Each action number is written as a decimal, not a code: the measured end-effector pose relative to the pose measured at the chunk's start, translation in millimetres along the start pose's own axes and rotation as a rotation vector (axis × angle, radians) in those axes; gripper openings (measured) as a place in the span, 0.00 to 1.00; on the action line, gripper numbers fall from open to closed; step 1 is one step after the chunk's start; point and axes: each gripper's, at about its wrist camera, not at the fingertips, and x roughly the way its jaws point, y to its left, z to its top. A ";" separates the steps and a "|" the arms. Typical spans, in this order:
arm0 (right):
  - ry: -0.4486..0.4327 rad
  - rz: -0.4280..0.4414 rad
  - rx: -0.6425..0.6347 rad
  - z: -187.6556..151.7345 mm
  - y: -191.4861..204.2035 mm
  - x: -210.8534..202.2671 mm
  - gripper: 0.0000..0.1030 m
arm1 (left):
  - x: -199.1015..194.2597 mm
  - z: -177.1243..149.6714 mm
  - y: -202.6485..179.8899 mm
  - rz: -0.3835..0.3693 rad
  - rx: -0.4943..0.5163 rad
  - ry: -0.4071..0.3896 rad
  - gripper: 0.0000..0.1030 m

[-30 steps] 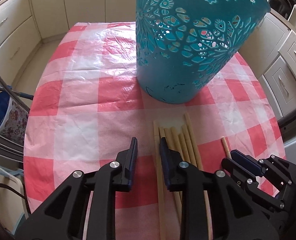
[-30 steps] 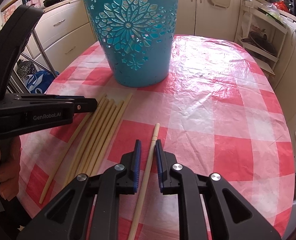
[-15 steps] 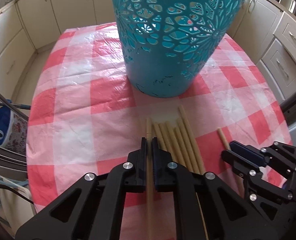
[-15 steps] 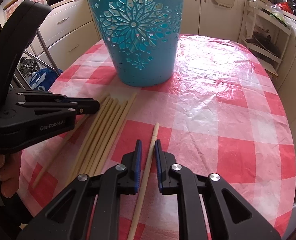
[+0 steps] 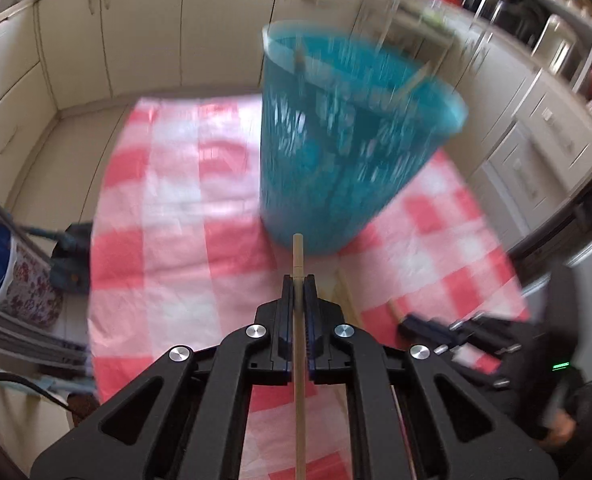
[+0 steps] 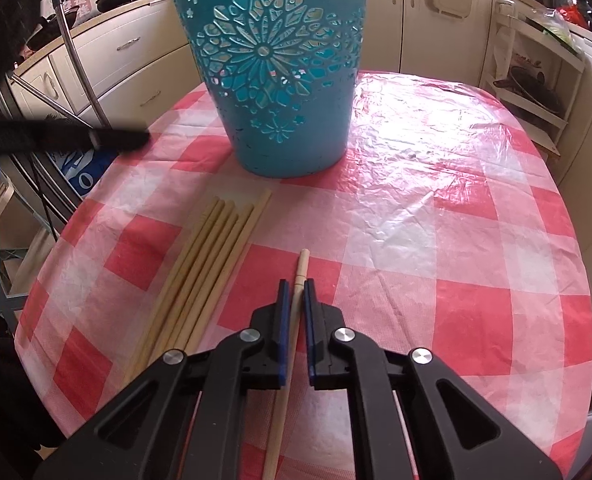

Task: Organize utensils
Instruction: 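Lift the chopstick with the left gripper and release it into the basket, then lift the chopstick with the right gripper and release it into the basket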

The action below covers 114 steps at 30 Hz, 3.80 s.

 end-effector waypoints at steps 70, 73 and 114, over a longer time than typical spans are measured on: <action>-0.050 0.145 0.081 0.1 -23.4 -39.8 0.06 | -92.8 25.2 21.3 0.227 -0.315 -0.625 0.69; -0.135 0.219 0.113 14.5 -28.3 -69.5 0.06 | -90.7 25.4 18.4 0.236 -0.305 -0.616 0.70; -0.722 0.137 0.283 204.2 -21.5 -75.7 0.06 | -71.7 31.2 21.6 0.289 -0.278 -0.486 0.78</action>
